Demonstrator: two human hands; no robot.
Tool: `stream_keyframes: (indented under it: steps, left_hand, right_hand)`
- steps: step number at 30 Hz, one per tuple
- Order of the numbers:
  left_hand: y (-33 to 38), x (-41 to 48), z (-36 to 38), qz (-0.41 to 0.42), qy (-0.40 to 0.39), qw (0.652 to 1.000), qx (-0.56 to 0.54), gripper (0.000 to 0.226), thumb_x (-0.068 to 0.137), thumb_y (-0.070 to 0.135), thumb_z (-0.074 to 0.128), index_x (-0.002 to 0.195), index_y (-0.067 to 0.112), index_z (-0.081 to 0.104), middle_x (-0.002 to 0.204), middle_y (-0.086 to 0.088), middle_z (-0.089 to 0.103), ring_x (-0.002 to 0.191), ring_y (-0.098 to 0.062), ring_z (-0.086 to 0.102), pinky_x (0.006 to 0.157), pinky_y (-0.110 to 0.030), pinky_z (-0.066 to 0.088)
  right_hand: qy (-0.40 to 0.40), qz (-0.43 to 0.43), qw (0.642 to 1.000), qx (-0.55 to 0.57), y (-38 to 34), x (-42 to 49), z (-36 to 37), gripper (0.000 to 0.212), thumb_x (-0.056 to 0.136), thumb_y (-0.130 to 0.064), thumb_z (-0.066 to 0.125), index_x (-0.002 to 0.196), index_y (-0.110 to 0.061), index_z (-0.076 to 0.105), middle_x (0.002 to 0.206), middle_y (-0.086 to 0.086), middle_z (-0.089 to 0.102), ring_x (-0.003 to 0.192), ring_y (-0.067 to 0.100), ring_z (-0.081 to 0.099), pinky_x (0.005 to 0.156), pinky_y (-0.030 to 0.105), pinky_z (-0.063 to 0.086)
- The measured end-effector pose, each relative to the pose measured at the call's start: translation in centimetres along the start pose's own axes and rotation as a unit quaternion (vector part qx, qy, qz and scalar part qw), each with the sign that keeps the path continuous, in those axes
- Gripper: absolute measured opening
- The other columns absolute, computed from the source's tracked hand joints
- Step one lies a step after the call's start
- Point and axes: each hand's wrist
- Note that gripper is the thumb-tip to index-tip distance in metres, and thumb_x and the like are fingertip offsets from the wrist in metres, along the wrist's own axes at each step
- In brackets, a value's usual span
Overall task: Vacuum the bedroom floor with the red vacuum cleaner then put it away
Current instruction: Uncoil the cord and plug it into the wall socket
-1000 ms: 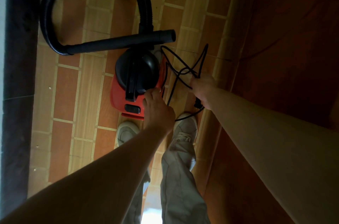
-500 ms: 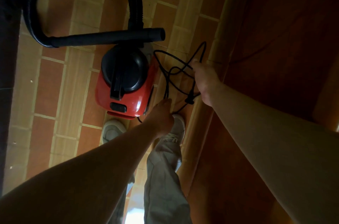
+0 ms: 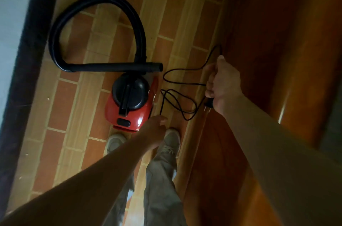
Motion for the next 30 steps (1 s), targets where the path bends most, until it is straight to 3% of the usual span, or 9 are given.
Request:
stream_keyframes:
  steps: [4,7,8,10,13,18,22,27,30]
  left_hand:
    - [3.7,-6.3,-3.7,0.029,0.038,0.996,-0.069,0.036,0.101,0.006,0.046,0.13,0.017,0.063,0.127,-0.002,0.065,0.106,-0.018,0.065,0.079,-0.023,0.049]
    - [7.8,-11.8,-6.8,0.06,0.052,0.988,-0.136,0.026,0.101,0.005,0.048,0.11,0.024,0.062,0.09,0.003,0.063,0.072,-0.002,0.059,0.059,-0.013,0.044]
    - [9.3,-13.6,-7.9,0.066,0.046,0.984,-0.156,0.024,0.102,0.007,0.047,0.114,0.021,0.062,0.092,-0.002,0.062,0.069,-0.002,0.058,0.06,-0.015,0.046]
    - [12.4,-17.8,-10.0,0.102,0.044,0.982,-0.151,0.031,0.105,0.012,0.046,0.132,0.019,0.058,0.112,-0.004,0.061,0.092,-0.008,0.059,0.08,-0.021,0.05]
    - [16.9,-25.3,-12.8,0.184,0.039,0.969,-0.159,0.034,0.106,0.02,0.049,0.139,0.024,0.055,0.125,0.013,0.059,0.115,-0.001,0.055,0.083,-0.005,0.041]
    - [21.2,-37.9,-15.8,0.283,0.01,0.933,-0.223,0.028,0.104,0.032,0.054,0.129,0.024,0.063,0.119,0.018,0.068,0.111,0.005,0.063,0.08,-0.013,0.049]
    - [21.8,-46.2,-17.3,0.318,0.004,0.905,-0.283,0.025,0.098,0.031,0.065,0.122,0.024,0.063,0.118,0.006,0.071,0.104,-0.009,0.072,0.079,-0.025,0.057]
    - [20.3,-53.9,-19.8,0.348,0.046,0.905,-0.24,0.026,0.088,0.012,0.078,0.11,0.019,0.067,0.092,-0.003,0.076,0.078,-0.024,0.076,0.075,-0.041,0.063]
    - [19.1,-57.5,-22.3,0.373,0.098,0.894,-0.229,0.02,0.087,0.012,0.078,0.102,0.024,0.072,0.092,-0.001,0.077,0.071,-0.02,0.073,0.075,-0.043,0.063]
  right_hand:
    - [-0.028,-0.034,0.999,0.005,-7.5,-6.4,-1.1,0.041,0.111,-0.042,0.039,0.089,-0.014,0.06,0.054,-0.008,0.032,0.045,0.009,0.025,0.043,0.024,0.022]
    - [-0.039,-0.049,0.998,0.019,-12.6,-11.8,-1.9,0.037,0.111,-0.037,0.04,0.097,-0.011,0.064,0.057,-0.007,0.034,0.046,0.009,0.028,0.045,0.024,0.024]
    - [-0.044,-0.052,0.997,0.035,-14.1,-13.7,-2.2,0.035,0.11,-0.034,0.041,0.1,-0.01,0.065,0.057,-0.006,0.035,0.047,0.009,0.029,0.045,0.024,0.025]
    - [-0.054,-0.047,0.994,0.079,-16.7,-17.8,-2.6,0.029,0.109,-0.027,0.043,0.106,-0.009,0.065,0.059,-0.005,0.038,0.049,0.01,0.032,0.044,0.024,0.027]
    - [-0.087,-0.028,0.979,0.18,-19.3,-24.3,-2.9,0.022,0.107,-0.019,0.044,0.106,-0.007,0.062,0.063,-0.003,0.042,0.052,0.012,0.038,0.048,0.026,0.034]
    - [-0.142,-0.009,0.938,0.315,-21.4,-35.2,-2.7,0.021,0.11,-0.023,0.041,0.104,-0.01,0.058,0.07,0.0,0.048,0.061,0.015,0.048,0.057,0.029,0.049]
    - [-0.166,-0.024,0.915,0.367,-22.8,-42.4,-2.2,0.028,0.111,-0.026,0.038,0.094,-0.013,0.056,0.071,0.0,0.048,0.062,0.016,0.048,0.066,0.03,0.048]
    - [-0.15,-0.113,0.962,0.198,-24.0,-48.4,-1.6,0.022,0.107,-0.027,0.047,0.099,-0.017,0.064,0.078,-0.003,0.062,0.075,0.014,0.056,0.077,0.033,0.041]
    - [-0.121,-0.143,0.98,0.069,-23.8,-51.6,-1.8,0.023,0.103,-0.027,0.057,0.085,-0.018,0.067,0.072,-0.004,0.061,0.072,0.014,0.055,0.073,0.034,0.04]
Point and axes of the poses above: each hand's wrist, its own x-axis towards the middle knuckle, its own z-axis out of the palm, y = z × x
